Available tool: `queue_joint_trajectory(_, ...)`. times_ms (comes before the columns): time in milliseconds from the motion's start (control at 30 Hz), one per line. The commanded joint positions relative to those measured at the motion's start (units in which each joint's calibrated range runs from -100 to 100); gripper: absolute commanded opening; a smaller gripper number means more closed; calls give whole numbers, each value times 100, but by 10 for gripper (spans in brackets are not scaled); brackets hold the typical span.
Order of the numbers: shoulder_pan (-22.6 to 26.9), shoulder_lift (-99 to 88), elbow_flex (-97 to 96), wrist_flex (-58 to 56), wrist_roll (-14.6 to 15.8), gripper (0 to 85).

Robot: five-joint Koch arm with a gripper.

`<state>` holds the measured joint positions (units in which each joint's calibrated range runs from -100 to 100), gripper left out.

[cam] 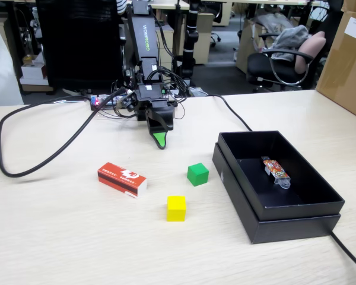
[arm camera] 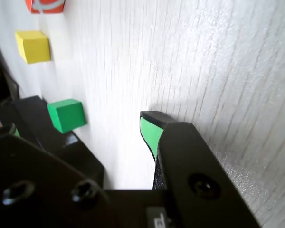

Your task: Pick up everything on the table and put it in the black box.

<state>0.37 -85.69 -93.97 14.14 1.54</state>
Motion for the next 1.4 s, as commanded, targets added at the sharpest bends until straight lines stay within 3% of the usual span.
queue_joint_trajectory(0, -63, -100, 657, -926, -24, 481)
queue_joint_trajectory(200, -34, -31, 3350, -4252, 98, 489)
queue_joint_trajectory(433, 190, 473, 5762, -6274, 132, 471)
queue_joint_trajectory(700, 147, 2998, 8627, -8045, 132, 471)
queue_joint_trajectory(1367, 361, 6911, 10676, -8356, 93, 447)
